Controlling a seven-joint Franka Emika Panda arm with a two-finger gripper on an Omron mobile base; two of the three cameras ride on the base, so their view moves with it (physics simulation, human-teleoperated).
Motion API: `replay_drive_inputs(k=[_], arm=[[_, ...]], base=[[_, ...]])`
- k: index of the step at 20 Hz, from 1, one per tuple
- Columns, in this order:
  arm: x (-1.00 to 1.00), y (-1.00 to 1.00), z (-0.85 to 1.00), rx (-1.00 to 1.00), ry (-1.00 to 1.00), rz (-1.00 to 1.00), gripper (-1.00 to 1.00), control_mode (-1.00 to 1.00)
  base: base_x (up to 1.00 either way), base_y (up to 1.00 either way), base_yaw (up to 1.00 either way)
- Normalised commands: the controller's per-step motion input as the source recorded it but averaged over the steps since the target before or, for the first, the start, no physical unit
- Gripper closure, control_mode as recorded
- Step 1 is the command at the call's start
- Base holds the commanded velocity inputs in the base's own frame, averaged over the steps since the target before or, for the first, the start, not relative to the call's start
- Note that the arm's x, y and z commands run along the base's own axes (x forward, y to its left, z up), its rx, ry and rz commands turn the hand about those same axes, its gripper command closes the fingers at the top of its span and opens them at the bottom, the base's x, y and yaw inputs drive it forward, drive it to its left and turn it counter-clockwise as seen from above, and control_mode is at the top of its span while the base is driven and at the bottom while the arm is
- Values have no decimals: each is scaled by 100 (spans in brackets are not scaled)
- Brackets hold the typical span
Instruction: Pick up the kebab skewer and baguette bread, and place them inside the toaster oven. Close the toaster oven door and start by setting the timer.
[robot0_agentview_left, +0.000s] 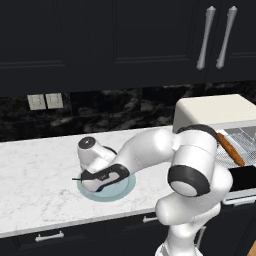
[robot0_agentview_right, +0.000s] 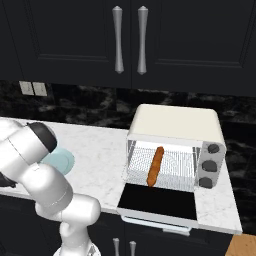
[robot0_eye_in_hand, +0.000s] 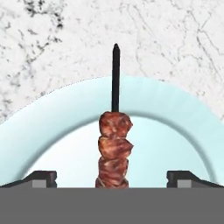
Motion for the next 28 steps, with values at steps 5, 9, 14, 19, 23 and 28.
replay_drive_inputs(k=[5,9,14,19,23,28], arm=[[17,1,-13,0,0,1,-100,-100],[2,8,-18,0,0,1,-100,-100],[0,8,-18,0,0,1,-100,-100],[0,3,-9,0,0,3,100,-100],[-2,-3,-2,0,0,8,100,-100],[-36,-11,10,1,0,20,100,-100]], base=[[0,0,0],[0,0,0],[0,0,0],[0,0,0],[0,0,0],[0,0,0]])
